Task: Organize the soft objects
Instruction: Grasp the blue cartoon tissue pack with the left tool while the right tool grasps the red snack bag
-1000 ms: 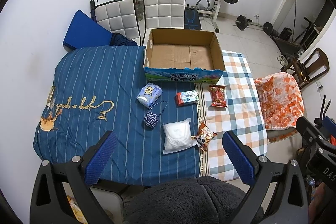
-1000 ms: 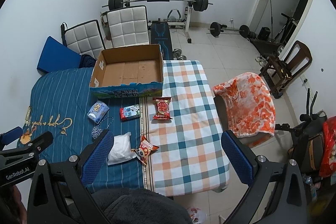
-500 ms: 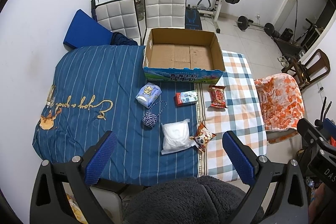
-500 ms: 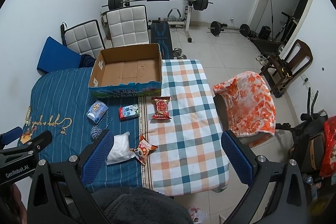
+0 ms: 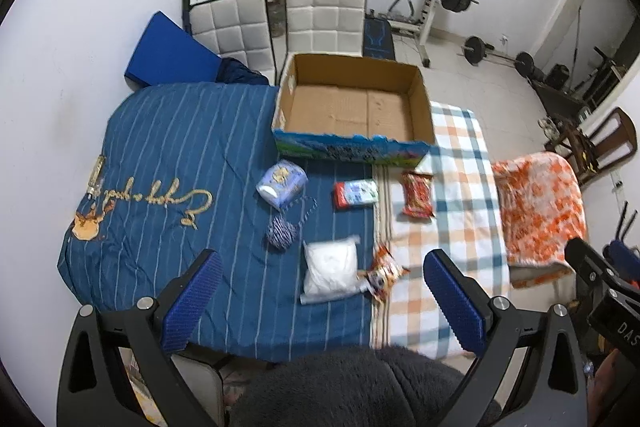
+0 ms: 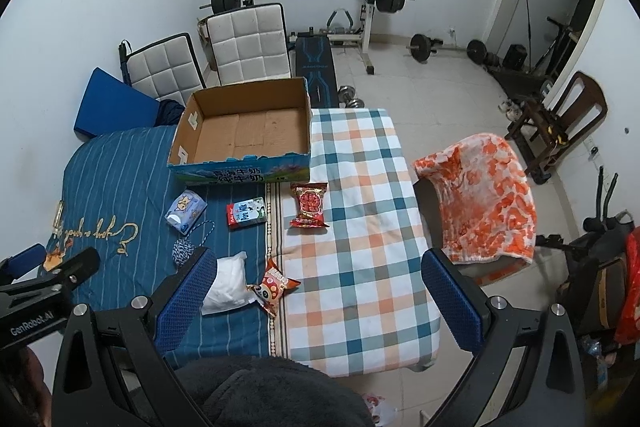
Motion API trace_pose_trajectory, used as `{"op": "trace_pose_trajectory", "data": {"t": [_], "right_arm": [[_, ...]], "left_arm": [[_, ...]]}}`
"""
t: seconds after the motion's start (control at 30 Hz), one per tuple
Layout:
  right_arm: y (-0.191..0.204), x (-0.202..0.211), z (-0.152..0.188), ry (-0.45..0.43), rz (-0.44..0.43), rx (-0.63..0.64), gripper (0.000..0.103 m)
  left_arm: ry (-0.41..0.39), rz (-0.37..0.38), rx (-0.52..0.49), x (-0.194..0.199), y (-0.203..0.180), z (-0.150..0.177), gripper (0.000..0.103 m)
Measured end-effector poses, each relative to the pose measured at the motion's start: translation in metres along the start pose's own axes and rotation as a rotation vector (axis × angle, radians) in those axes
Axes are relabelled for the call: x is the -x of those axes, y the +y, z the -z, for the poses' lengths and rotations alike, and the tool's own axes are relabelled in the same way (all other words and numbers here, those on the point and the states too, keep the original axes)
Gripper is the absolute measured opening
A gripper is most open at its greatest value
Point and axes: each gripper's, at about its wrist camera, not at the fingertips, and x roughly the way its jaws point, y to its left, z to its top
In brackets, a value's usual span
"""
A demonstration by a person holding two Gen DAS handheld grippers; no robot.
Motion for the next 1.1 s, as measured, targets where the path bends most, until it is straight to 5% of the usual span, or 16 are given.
{"op": "trace_pose_trajectory", "data": {"t": [0.2,0.43,0.77,1.0,1.1], "right_arm": [[-0.025,-0.071,-0.019,0.076,-0.014,-0.014,0.103],[-0.033,-0.218,-0.038,0.247,-0.014,-0.003,0.103],[-0.007,-0.417,-0.055,0.449,0.022,-0.045,0.102],[0.006,-0.491,-0.036,0.547,0.02,-0.048,0.075],[0.008,-0.507,-0.026,0.6,-0.022,-0.084,0.057]], "left_arm": [[-0.039,-0.099,0.097,-0.042,0.028,-0.025,0.103],[0.081,-0.199,0.035,-0.158,0.062,-0.054,0.103],[0.373,-0.058,-0.141,-0.356,0.07,-0.076,0.103],[0.555,-0.029,-0.227,-0.443,0.062,-0.07,0.103],[0.582,0.021,-0.143,-0.45,0.072,-0.068,0.095]]}}
